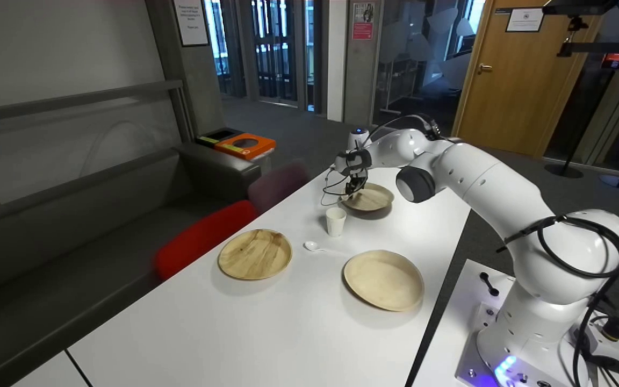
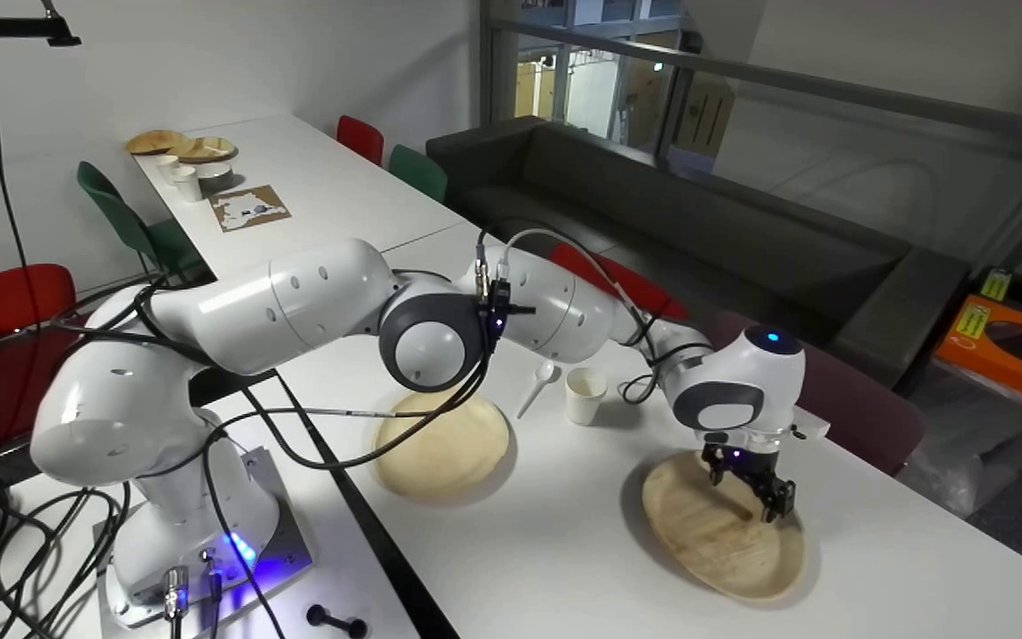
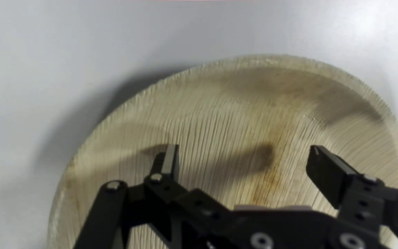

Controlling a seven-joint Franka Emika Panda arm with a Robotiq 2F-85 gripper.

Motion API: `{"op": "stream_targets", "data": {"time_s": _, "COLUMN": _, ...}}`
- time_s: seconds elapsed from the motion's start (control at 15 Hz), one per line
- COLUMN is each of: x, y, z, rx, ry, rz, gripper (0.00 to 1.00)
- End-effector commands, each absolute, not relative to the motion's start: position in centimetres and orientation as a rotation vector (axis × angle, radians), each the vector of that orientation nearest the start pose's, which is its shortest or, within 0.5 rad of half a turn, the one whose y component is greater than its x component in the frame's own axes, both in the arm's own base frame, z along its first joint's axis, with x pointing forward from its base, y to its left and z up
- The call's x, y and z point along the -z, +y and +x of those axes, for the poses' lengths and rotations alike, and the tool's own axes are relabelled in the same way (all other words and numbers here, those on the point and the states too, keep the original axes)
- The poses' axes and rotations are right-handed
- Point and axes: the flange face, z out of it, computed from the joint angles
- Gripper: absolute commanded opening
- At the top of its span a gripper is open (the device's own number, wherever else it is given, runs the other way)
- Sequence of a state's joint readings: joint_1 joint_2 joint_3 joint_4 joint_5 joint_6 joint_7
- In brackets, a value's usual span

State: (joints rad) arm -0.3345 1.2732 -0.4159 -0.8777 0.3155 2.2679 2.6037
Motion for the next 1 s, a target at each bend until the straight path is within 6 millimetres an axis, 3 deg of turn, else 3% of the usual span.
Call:
{"op": "stream_targets", "data": {"time_s": 0.0, "x": -14.4, "y": -42.5, "z": 69.0, "rx": 0.347, "ry": 2.923, "rz": 0.197, "gripper": 1.0}}
{"op": "stream_targets", "data": {"time_s": 0.53, "x": -13.9, "y": -42.2, "z": 69.5, "rx": 0.37, "ry": 2.768, "rz": 0.33, "gripper": 1.0}}
{"op": "stream_targets", "data": {"time_s": 0.93, "x": -14.4, "y": -39.5, "z": 71.3, "rx": 0.356, "ry": 2.732, "rz": 0.321, "gripper": 1.0}}
